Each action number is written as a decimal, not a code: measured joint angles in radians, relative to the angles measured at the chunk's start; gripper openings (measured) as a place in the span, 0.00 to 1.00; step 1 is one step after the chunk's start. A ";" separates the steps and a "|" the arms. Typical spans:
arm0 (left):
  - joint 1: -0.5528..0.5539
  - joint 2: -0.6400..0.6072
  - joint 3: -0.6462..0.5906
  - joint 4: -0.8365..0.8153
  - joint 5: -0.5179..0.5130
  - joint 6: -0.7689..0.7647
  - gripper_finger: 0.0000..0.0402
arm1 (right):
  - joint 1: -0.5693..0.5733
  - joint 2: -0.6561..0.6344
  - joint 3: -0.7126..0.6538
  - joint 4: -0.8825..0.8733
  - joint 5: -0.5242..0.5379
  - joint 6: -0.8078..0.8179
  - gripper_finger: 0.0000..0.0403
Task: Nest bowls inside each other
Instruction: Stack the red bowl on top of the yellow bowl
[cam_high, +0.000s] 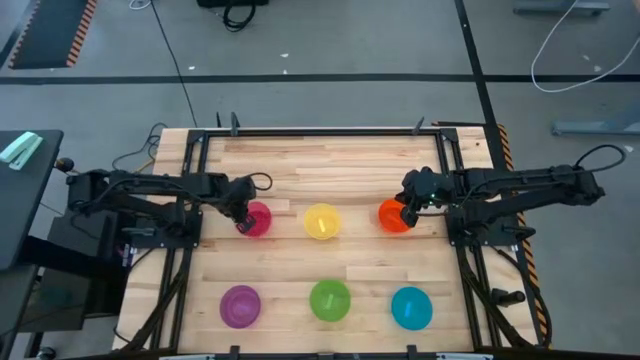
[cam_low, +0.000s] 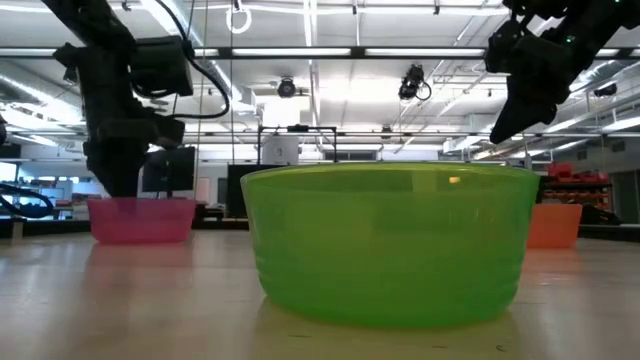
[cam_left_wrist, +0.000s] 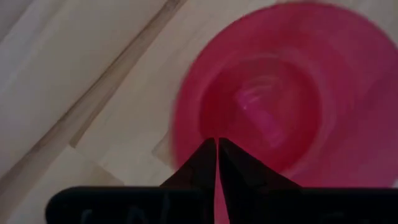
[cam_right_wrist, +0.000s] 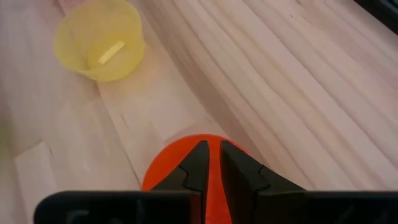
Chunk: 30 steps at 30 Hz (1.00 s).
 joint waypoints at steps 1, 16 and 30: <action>0.000 0.000 0.004 -0.001 0.001 0.001 0.06 | 0.003 0.000 0.000 0.000 0.001 0.003 0.12; 0.039 -0.002 0.060 -0.026 -0.049 0.030 0.09 | 0.010 0.000 0.000 0.000 0.002 0.003 0.12; 0.117 -0.002 0.060 -0.047 -0.057 0.056 0.11 | 0.010 0.000 0.000 0.000 0.004 0.003 0.12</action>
